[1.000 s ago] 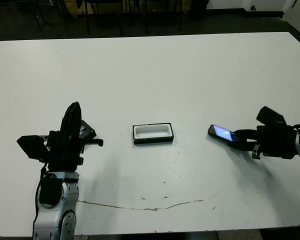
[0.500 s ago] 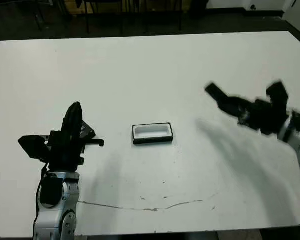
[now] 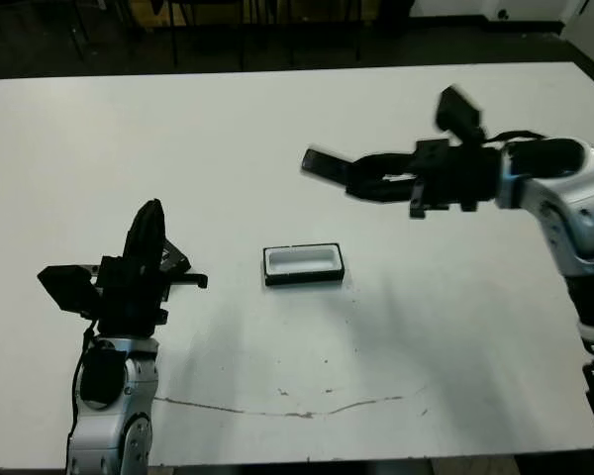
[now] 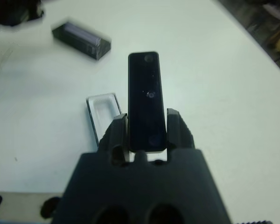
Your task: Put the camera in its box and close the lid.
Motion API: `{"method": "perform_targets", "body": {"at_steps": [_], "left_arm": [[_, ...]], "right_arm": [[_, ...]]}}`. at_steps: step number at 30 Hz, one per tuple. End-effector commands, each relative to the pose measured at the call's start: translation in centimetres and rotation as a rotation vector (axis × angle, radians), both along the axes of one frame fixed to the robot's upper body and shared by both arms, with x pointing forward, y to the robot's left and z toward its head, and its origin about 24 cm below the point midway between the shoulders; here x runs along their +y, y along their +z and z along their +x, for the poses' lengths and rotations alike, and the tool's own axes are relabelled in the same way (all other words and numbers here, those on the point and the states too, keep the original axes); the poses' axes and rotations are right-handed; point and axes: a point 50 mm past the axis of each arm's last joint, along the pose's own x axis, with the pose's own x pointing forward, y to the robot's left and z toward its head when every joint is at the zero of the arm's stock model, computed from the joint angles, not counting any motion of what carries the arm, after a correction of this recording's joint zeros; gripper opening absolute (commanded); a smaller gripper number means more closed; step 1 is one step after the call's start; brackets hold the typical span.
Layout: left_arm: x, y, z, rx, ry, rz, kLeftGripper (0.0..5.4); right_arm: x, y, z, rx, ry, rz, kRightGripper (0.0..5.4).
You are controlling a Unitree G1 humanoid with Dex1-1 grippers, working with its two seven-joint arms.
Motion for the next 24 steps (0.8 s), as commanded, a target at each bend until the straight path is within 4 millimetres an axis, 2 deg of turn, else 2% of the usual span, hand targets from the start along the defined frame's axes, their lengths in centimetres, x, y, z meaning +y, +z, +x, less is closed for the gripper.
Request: {"method": "perform_targets", "body": {"at_steps": [1, 10, 17, 24], "left_arm": [[0.1, -0.3, -0.1, 0.026, 0.009, 0.009, 0.00], [0.1, -0.4, -0.1, 0.032, 0.012, 0.001, 0.00], [0.0, -0.5, -0.1, 0.027, 0.012, 0.011, 0.00], [0.0, -0.6, -0.1, 0.031, 0.011, 0.005, 0.00]], "right_arm": [[0.6, -0.7, 0.6, -0.003, 0.065, -0.080, 0.62], [1.7, -2.1, 1.4, 0.045, 0.109, -0.220, 0.62], [2.4, -3.1, 1.5, 0.056, 0.182, -0.238, 0.62], [3.1, -3.2, 0.9, 0.059, 0.251, -0.257, 0.62]]}}
